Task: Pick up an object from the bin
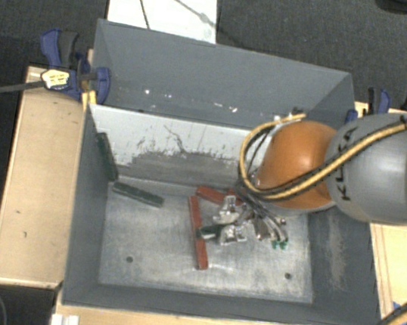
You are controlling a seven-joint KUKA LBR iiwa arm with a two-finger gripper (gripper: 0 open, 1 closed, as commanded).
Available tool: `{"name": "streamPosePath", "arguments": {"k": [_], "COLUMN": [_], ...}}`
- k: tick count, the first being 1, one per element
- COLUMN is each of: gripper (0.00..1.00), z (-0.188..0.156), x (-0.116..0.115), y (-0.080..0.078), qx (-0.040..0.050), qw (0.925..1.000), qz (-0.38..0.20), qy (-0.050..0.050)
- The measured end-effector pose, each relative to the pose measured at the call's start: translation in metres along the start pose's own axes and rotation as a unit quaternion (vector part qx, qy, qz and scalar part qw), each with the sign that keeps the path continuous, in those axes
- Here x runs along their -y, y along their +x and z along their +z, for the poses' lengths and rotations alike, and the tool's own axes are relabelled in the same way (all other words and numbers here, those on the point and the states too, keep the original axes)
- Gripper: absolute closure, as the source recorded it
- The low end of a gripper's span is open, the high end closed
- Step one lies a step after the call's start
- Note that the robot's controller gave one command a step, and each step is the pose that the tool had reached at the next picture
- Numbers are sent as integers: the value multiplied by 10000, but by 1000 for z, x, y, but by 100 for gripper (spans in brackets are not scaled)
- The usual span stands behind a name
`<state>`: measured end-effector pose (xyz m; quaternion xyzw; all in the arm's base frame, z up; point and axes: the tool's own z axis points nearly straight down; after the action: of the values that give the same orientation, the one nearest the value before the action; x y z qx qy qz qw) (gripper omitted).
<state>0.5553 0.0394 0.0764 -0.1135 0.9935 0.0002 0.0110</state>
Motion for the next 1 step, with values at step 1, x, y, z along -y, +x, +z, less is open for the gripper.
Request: {"name": "streamPosePath", "arguments": {"k": [1], "gripper": [100], "z": [0], "x": [0], "y": [0], "qx": [0], "qw": [10000], "qz": [5], "qy": [0]}}
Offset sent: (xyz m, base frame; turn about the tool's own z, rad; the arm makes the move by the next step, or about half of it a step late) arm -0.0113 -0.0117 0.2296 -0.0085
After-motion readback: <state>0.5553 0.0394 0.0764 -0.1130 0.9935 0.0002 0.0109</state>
